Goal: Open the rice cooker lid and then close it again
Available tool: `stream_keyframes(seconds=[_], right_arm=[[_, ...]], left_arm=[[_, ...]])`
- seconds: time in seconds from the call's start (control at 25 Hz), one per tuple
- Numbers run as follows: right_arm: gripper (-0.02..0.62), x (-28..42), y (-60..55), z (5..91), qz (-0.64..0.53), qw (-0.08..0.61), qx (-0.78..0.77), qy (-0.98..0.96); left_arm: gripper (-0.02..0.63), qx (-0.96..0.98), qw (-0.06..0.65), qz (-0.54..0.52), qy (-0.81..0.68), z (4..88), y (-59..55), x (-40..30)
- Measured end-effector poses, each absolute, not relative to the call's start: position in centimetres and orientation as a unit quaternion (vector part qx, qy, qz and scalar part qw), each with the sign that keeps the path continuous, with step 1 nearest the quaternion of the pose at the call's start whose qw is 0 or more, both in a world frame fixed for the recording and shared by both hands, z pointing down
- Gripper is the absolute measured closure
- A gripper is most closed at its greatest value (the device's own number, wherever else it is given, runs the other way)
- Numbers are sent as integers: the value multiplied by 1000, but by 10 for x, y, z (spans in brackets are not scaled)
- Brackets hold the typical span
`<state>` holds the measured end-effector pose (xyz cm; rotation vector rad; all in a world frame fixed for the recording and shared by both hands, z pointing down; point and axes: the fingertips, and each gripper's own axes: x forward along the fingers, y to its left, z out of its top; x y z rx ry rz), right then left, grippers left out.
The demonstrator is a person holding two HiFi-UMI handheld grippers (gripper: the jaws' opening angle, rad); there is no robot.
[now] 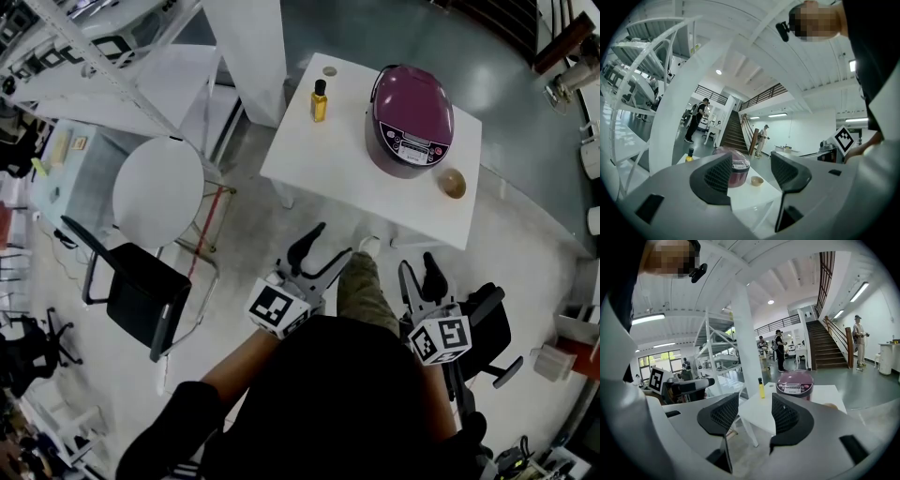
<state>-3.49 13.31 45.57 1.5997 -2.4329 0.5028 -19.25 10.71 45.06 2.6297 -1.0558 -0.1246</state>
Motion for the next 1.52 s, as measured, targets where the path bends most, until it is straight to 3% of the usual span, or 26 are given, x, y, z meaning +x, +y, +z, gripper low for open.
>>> stream_keyframes(seconds=[1.04,1.52], right_arm=[[403,107,-29,480,195,55,540,-817],[405,101,-96,495,209,70,456,-862]], left_arm=[[367,918,134,-4,-373,442,-55,-53],[367,891,144,2,-430,438,-96,-34]])
